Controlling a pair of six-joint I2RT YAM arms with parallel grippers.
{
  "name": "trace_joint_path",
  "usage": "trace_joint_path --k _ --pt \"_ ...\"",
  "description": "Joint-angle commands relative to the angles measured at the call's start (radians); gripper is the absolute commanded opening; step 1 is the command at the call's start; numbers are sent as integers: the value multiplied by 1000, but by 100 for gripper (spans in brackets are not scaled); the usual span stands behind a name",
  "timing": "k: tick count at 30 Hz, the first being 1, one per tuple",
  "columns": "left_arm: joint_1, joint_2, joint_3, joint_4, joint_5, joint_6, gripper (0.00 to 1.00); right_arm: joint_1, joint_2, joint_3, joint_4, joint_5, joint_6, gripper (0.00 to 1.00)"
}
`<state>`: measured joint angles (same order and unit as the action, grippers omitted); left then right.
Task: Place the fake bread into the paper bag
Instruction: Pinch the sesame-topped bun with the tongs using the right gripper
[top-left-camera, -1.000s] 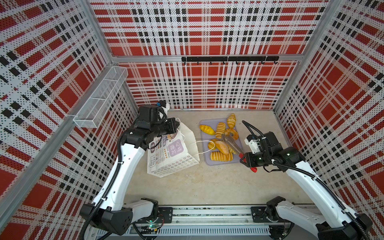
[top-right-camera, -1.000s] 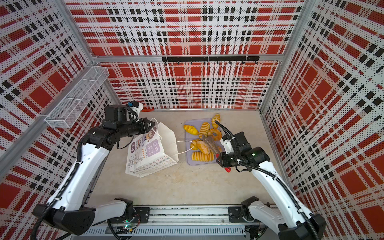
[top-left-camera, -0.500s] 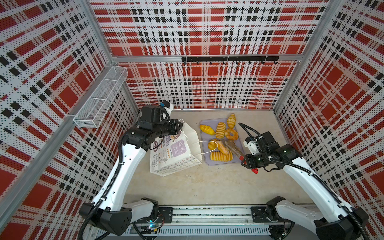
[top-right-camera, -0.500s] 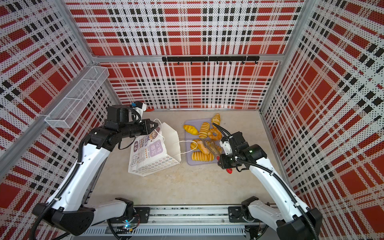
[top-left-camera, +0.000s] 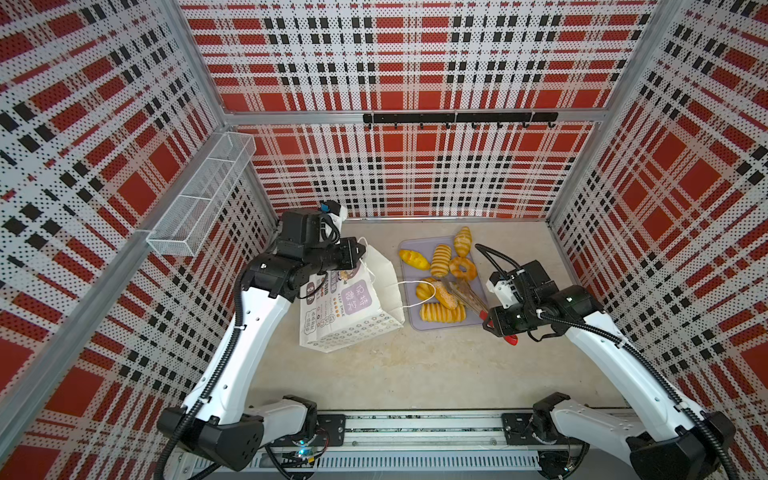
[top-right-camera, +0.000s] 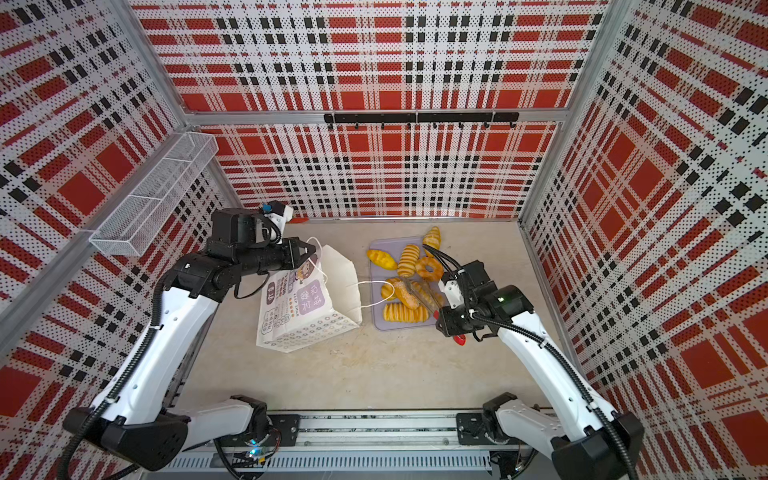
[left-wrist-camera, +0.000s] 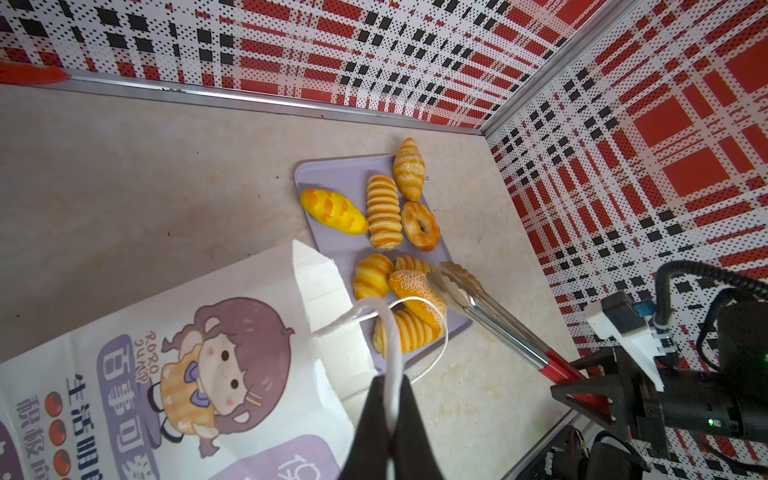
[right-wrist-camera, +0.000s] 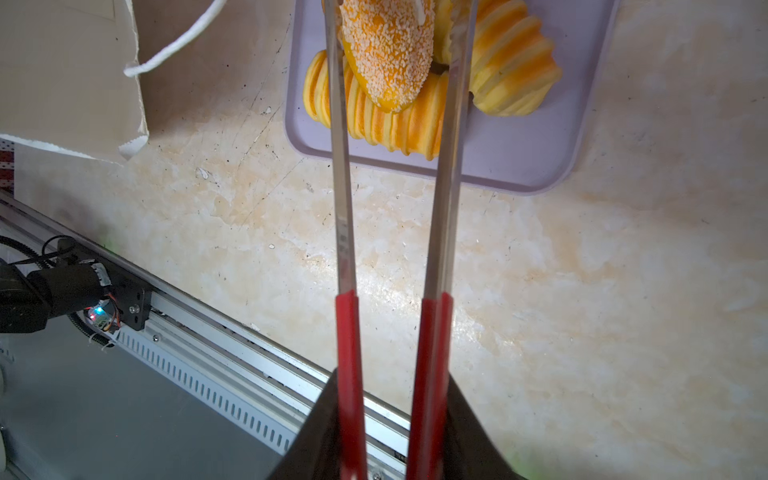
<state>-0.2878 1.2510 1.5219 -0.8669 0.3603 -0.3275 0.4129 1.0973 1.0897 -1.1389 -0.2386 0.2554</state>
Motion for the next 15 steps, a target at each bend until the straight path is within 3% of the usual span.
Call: trace_joint_path --k 1,15 --pt "-7 11 47 -34 3 37 0 17 6 42 -14 15 -28 35" --pt "-7 11 60 -49 14 44 0 49 26 29 18 45 -11 35"
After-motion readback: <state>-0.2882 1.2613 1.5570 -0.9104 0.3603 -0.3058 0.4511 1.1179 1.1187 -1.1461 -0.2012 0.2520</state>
